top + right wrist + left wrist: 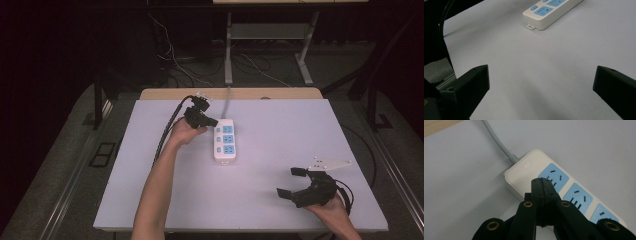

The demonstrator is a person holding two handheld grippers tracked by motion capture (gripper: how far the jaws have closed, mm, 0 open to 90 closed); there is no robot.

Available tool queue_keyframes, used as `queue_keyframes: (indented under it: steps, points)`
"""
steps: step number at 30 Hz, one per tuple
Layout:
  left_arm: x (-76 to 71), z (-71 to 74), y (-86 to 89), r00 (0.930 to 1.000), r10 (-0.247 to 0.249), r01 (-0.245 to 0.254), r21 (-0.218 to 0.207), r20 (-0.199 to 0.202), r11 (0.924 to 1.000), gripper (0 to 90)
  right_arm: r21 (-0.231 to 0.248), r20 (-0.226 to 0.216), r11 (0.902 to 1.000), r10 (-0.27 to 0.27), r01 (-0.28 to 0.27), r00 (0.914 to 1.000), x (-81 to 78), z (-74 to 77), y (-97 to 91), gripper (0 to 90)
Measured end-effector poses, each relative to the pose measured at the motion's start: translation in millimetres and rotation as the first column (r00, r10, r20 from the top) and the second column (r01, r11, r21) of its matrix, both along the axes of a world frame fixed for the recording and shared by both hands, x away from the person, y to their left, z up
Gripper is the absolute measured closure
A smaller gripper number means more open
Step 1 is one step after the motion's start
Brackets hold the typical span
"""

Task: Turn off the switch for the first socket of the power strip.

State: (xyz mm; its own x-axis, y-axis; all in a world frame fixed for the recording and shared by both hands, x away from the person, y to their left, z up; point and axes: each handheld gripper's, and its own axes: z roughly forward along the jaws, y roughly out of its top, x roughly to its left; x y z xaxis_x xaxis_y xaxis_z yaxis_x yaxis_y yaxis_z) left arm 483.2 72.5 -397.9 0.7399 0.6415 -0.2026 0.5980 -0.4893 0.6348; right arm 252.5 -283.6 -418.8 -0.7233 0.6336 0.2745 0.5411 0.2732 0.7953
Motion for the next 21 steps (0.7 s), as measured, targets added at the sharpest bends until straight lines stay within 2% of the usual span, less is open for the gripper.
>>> queue_keyframes:
  steps: [21]
  points:
    - [3.9,-17.4,-2.1,0.9995,0.008,-0.009,-0.026,-0.03,0.9996,89.0,-0.007,0.003,1.0,-0.004,0.004,1.0,0.4,-0.2,0.1,0.4]
